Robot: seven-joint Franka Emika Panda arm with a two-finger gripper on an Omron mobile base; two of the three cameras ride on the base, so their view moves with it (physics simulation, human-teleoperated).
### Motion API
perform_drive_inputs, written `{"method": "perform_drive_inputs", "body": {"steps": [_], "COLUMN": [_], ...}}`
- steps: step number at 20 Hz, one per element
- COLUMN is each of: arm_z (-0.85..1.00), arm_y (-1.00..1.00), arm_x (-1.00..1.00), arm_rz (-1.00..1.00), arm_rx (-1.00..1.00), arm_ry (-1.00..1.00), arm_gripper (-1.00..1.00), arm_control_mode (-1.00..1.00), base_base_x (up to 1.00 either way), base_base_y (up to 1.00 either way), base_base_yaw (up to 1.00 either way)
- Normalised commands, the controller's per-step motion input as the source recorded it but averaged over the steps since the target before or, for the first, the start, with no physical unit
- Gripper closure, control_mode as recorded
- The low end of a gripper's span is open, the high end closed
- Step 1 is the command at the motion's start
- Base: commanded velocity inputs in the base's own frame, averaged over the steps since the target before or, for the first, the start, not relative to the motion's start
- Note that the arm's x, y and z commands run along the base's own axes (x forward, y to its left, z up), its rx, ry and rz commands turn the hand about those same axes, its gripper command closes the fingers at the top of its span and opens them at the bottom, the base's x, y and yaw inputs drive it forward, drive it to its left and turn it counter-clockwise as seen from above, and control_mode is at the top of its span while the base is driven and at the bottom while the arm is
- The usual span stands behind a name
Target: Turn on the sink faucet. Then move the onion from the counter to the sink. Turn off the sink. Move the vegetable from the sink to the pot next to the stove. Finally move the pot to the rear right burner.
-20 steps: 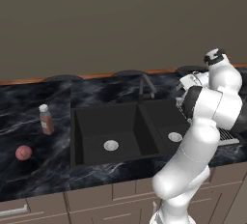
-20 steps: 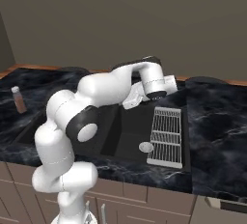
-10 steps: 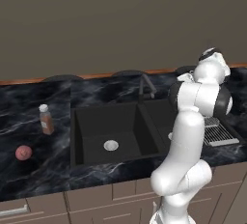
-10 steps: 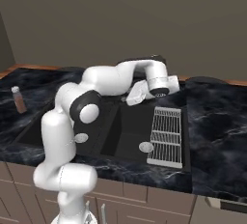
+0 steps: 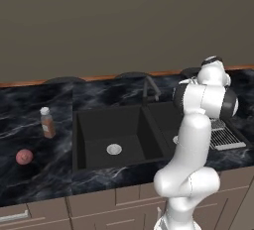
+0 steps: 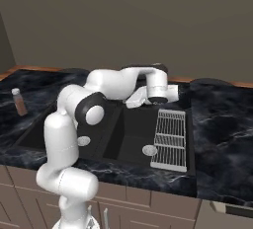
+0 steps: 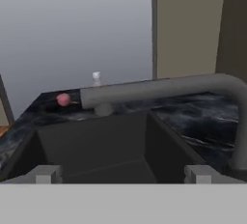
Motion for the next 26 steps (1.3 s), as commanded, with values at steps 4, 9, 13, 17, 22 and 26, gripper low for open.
{"method": "perform_drive_inputs", "body": {"steps": [4,9,13,17,22,26], "arm_z": [-0.18,-0.21,-0.18,-0.15,-0.13,-0.07], "arm_y": [0.23,-0.03,-0.23,-0.25,-0.13,-0.04], "arm_x": [0.26,0.18,0.12,0.18,0.24,0.23], "arm_rz": [-0.21,-0.11,0.00,0.00,0.01,0.00], "arm_rx": [0.00,-0.01,0.00,0.00,0.00,0.00], "arm_ry": [0.00,-0.02,-0.06,-0.05,-0.05,-0.01], "arm_gripper": [-1.00,-1.00,-1.00,-1.00,-1.00,-1.00], "arm_control_mode": [-1.00,-1.00,-1.00,-1.00,-1.00,-1.00], "base_base_x": [0.00,0.00,0.00,0.00,0.00,0.00], "base_base_y": [0.00,0.00,0.00,0.00,0.00,0.00], "base_base_yaw": [0.00,0.00,0.00,0.00,0.00,0.00]}}
